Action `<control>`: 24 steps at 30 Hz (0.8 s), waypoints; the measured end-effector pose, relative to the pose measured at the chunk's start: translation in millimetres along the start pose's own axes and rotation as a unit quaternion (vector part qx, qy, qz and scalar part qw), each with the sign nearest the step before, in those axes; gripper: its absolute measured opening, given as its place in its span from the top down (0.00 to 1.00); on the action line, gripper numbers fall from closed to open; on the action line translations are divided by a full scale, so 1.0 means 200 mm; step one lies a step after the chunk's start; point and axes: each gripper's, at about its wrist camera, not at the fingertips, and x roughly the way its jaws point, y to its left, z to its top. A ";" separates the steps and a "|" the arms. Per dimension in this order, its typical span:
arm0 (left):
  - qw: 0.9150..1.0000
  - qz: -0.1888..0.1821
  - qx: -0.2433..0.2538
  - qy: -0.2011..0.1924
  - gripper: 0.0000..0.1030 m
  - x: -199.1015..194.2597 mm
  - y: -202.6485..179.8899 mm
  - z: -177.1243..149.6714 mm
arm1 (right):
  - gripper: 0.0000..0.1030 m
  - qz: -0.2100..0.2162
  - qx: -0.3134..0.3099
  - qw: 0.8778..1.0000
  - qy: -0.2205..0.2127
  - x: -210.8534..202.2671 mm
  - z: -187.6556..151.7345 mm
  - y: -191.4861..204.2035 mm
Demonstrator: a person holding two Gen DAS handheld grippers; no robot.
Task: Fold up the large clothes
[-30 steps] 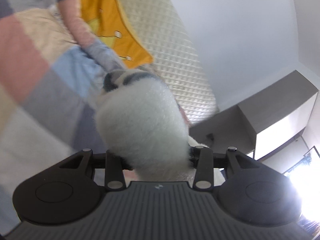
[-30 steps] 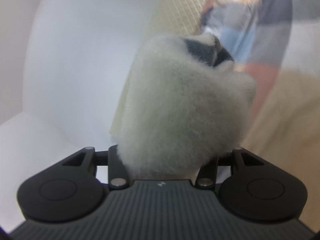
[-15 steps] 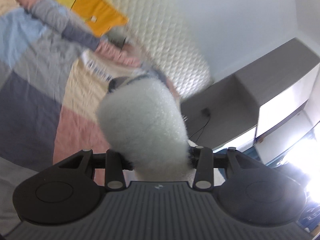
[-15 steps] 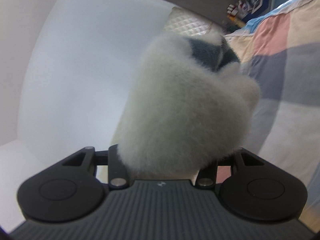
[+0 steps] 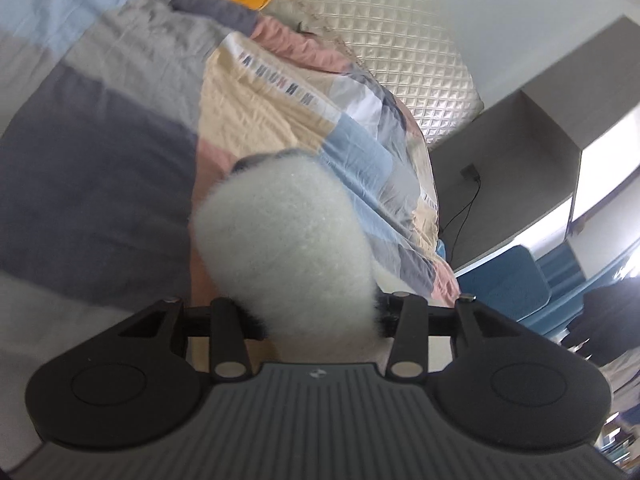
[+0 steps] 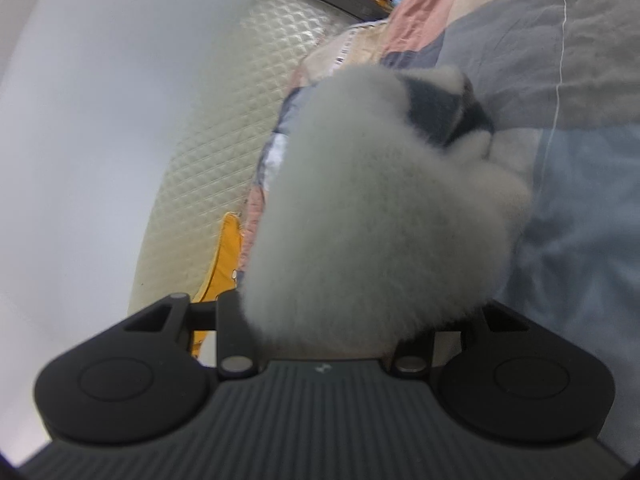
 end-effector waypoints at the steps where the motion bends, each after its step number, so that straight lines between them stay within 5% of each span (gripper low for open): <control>1: 1.000 0.001 -0.002 0.000 0.51 0.00 0.03 -0.02 | 0.52 0.003 -0.001 1.000 -0.003 0.00 -0.02 -0.01; 7: 0.999 0.023 0.022 0.002 0.45 -0.05 0.10 -0.14 | 0.49 0.014 0.036 0.999 -0.011 -0.02 -0.12 -0.13; 13: 0.999 0.031 -0.007 0.019 0.40 -0.11 0.13 -0.16 | 0.48 0.010 0.031 0.999 -0.008 -0.01 -0.12 -0.15; 16: 0.998 0.048 -0.007 0.026 0.28 -0.20 0.10 -0.17 | 0.48 -0.001 0.043 0.999 0.003 -0.12 -0.15 -0.11; 24: 0.986 0.126 0.100 0.045 0.23 -0.52 -0.06 -0.19 | 0.45 -0.076 0.025 0.997 -0.020 -0.40 -0.30 0.08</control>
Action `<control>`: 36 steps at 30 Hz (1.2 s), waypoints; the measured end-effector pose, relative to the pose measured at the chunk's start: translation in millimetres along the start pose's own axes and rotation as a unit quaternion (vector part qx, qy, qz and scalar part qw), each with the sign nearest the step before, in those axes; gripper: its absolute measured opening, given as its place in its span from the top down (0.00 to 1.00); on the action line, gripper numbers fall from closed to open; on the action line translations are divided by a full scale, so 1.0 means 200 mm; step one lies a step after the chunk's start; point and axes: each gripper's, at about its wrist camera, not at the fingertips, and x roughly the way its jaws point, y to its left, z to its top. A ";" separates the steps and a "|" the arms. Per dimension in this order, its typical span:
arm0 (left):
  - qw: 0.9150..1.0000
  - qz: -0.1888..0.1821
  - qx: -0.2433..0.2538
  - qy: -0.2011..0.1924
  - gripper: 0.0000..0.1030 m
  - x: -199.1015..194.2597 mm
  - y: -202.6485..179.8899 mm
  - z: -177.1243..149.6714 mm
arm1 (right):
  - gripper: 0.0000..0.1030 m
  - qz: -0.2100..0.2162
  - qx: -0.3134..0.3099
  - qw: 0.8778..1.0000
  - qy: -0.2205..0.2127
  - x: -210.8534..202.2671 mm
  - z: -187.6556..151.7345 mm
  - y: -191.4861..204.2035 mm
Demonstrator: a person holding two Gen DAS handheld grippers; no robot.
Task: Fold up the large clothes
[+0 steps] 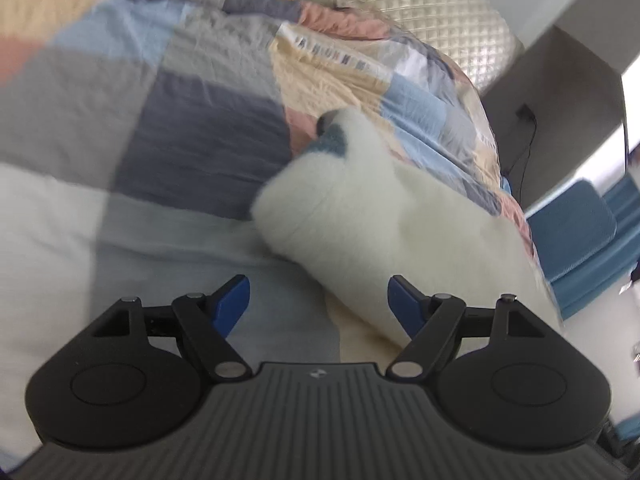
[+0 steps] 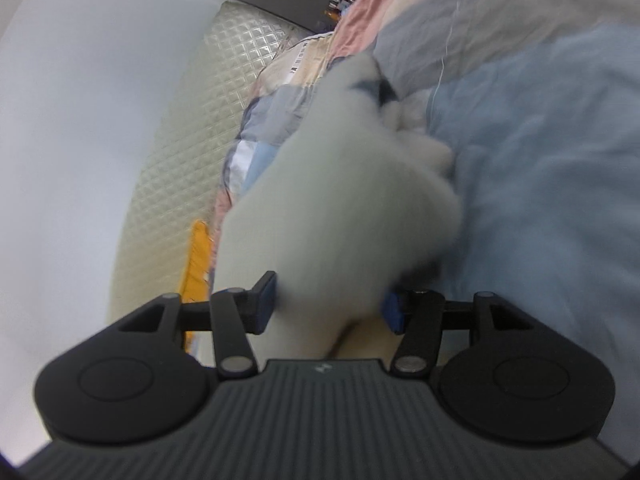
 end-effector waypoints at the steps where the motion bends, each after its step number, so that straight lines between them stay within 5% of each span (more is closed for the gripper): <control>1: 1.000 0.002 0.011 -0.003 0.23 -0.06 -0.03 0.01 | 0.45 -0.009 -0.016 1.000 0.000 -0.04 -0.02 0.03; 4: 0.998 0.030 0.043 -0.021 0.23 -0.26 -0.14 0.04 | 0.45 -0.013 -0.074 0.997 -0.005 -0.14 -0.08 0.19; 9: 0.992 0.020 0.106 -0.066 0.23 -0.66 -0.37 0.11 | 0.45 0.006 -0.177 0.984 -0.021 -0.31 -0.07 0.59; 16: 0.974 0.002 0.185 -0.130 0.22 -1.30 -0.64 0.11 | 0.45 0.020 -0.311 0.947 -0.074 -0.72 -0.13 1.11; 19: 0.962 0.015 0.218 -0.162 0.13 -1.55 -0.70 0.06 | 0.45 0.016 -0.349 0.932 -0.092 -0.89 -0.19 1.25; 22: 0.955 0.021 0.243 -0.168 0.12 -1.71 -0.72 0.00 | 0.34 0.020 -0.375 0.920 -0.110 -1.03 -0.26 1.33; 30: 0.949 0.019 0.254 -0.184 0.02 -2.05 -0.67 -0.18 | 0.34 0.011 -0.426 0.896 -0.128 -1.28 -0.43 1.42; 36: 0.940 0.022 0.287 -0.182 0.00 -2.14 -0.62 -0.38 | 0.27 -0.003 -0.438 0.888 -0.137 -1.41 -0.51 1.39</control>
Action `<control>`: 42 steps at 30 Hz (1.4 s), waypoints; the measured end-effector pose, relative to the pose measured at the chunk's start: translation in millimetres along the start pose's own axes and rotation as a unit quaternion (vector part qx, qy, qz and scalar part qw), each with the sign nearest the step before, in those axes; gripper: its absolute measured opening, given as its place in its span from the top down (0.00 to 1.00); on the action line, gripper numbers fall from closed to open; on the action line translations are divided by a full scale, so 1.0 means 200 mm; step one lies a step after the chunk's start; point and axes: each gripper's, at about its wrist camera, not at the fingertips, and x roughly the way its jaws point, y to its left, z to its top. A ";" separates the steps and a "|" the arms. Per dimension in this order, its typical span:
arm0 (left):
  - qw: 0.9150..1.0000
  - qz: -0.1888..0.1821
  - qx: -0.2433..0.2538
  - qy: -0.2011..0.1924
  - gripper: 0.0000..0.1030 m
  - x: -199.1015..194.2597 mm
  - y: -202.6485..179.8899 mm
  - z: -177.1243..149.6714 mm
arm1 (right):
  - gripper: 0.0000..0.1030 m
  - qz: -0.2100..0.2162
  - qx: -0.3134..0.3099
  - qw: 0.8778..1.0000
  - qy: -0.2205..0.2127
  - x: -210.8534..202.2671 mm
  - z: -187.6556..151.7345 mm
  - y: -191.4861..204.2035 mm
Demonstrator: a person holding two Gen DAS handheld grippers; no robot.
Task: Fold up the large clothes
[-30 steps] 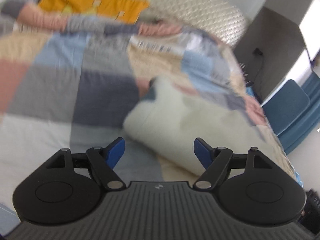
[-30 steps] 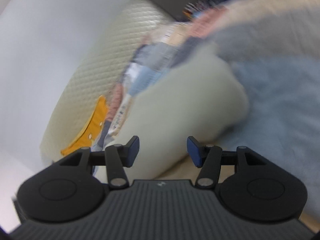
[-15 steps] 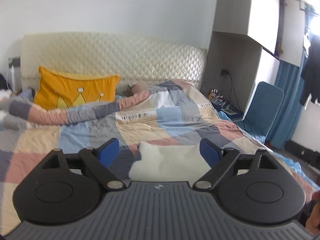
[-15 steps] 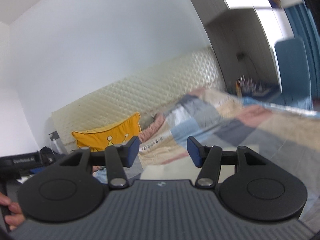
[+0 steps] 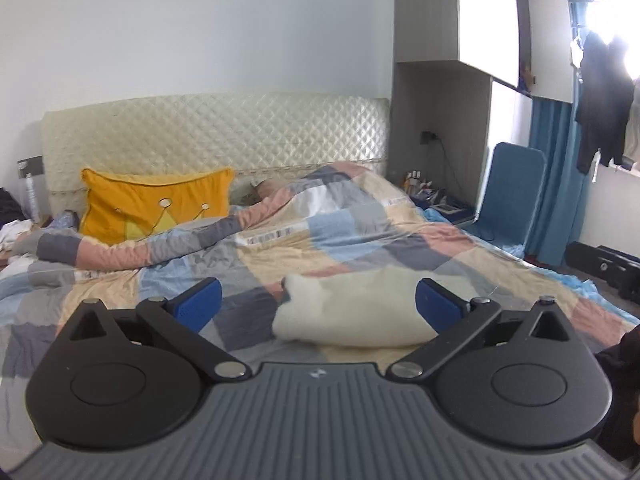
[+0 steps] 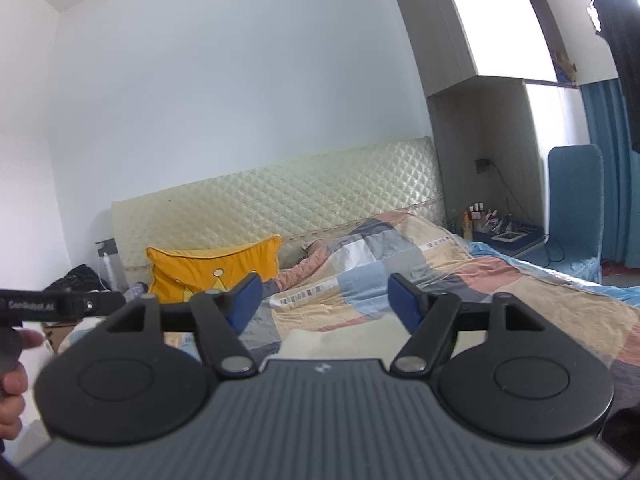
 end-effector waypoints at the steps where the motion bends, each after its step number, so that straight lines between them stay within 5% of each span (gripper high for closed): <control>1: 1.000 0.001 -0.005 0.000 0.00 -0.01 0.00 -0.04 | 0.27 -0.003 0.001 1.000 0.003 -0.02 -0.02 0.00; 22: 1.000 -0.007 0.006 0.015 0.00 -0.12 -0.15 -0.36 | 0.27 -0.022 -0.012 0.994 0.108 -0.11 -0.44 -0.01; 42: 0.999 0.013 0.015 0.038 0.00 -0.01 -0.14 -0.43 | 0.27 -0.036 -0.012 0.990 0.133 -0.08 -0.50 -0.01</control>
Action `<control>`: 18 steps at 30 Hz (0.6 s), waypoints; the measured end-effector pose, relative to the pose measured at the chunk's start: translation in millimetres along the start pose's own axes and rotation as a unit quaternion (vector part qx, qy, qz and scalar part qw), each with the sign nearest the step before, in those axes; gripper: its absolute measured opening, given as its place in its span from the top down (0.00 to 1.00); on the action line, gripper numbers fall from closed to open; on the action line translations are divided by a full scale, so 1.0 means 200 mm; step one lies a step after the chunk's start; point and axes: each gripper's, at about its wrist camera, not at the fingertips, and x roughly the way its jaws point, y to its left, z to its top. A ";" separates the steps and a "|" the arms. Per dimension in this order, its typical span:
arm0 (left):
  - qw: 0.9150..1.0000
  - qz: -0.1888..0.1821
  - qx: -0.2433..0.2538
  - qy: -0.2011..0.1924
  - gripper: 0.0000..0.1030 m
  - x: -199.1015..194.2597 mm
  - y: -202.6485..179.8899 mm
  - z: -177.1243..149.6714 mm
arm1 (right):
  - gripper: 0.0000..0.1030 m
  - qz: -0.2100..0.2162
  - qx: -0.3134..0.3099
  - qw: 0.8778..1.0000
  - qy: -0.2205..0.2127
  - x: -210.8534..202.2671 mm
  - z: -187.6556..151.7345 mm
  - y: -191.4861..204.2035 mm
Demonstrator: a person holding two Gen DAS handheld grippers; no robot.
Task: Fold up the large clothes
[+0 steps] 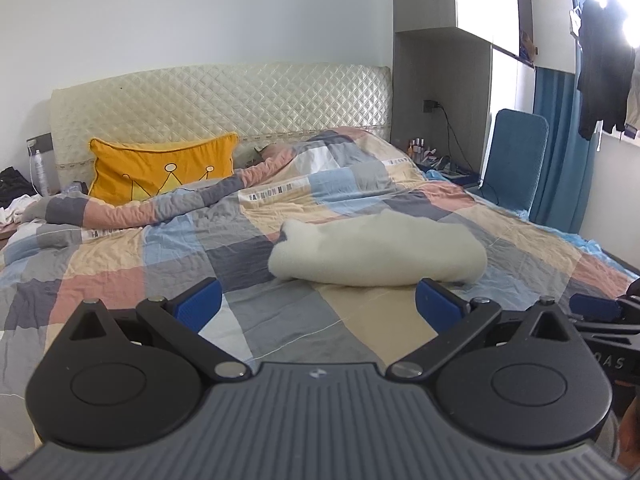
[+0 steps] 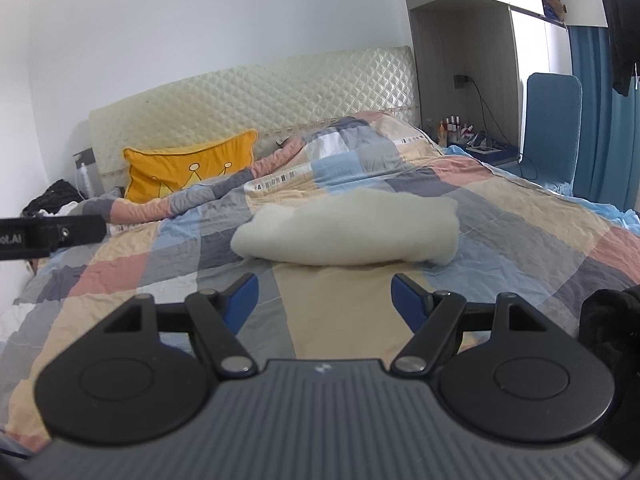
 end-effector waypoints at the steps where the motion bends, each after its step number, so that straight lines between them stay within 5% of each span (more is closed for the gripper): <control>1: 1.000 0.002 0.000 0.000 0.00 0.01 0.00 0.00 | 0.27 0.000 0.001 1.000 -0.001 0.00 0.00 0.00; 18: 1.000 0.022 -0.002 -0.003 0.00 0.01 0.00 -0.03 | 0.27 0.004 0.002 1.000 -0.012 -0.01 0.04 0.01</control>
